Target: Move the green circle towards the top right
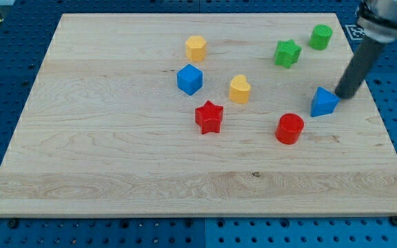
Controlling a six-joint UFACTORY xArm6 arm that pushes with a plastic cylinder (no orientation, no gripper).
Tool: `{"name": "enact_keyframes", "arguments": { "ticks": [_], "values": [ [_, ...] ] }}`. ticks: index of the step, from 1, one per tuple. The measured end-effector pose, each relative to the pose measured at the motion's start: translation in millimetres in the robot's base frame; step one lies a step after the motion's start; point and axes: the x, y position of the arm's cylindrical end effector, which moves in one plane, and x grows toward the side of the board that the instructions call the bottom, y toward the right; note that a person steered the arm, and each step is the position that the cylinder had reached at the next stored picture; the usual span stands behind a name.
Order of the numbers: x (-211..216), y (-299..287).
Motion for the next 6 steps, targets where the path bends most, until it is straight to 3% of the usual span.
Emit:
{"name": "enact_keyframes", "arguments": {
  "ticks": [1,2,4,6],
  "values": [
    [-57,-2],
    [-86,-3],
    [-116,-42],
    [-101,-73]
  ]
}}
